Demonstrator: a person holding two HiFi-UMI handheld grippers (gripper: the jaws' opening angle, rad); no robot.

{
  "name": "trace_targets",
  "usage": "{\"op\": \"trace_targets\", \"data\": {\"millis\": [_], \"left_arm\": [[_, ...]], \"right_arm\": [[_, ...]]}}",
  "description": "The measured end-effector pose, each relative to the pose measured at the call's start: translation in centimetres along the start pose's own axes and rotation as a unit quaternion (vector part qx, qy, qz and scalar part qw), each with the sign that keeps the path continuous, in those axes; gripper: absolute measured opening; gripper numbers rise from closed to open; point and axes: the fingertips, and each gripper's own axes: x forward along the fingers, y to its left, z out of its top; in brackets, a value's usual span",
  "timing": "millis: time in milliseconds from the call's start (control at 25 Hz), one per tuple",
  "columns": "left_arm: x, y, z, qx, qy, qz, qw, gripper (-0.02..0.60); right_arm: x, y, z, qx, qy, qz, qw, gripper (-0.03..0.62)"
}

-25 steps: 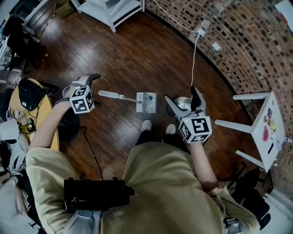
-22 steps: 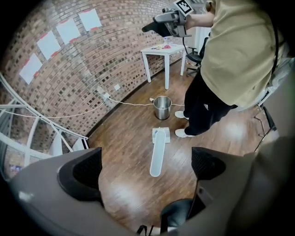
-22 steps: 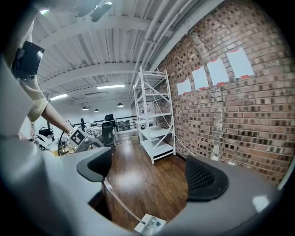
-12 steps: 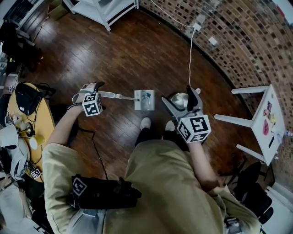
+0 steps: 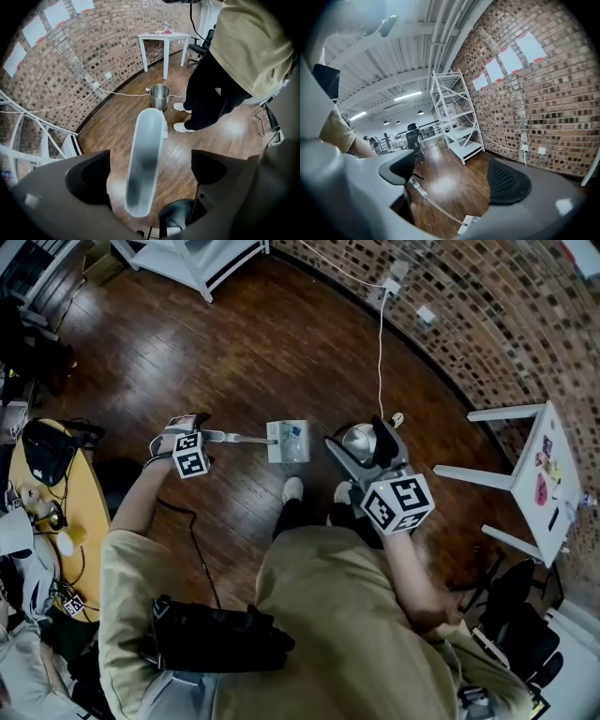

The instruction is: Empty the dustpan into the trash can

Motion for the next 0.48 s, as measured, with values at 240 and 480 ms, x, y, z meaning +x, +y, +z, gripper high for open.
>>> {"op": "trace_targets", "data": {"millis": [240, 480], "left_arm": [[1.8, 0.3, 0.5, 0.013, 0.010, -0.004, 0.9999, 0.499], [3.1, 0.1, 0.9, 0.017, 0.013, -0.014, 0.9997, 0.481]], "right_arm": [[-0.6, -0.7, -0.4, 0.003, 0.005, -0.011, 1.000, 0.488], [-0.8, -1.0, -0.5, 0.011, 0.005, -0.018, 1.000, 0.486]]}}
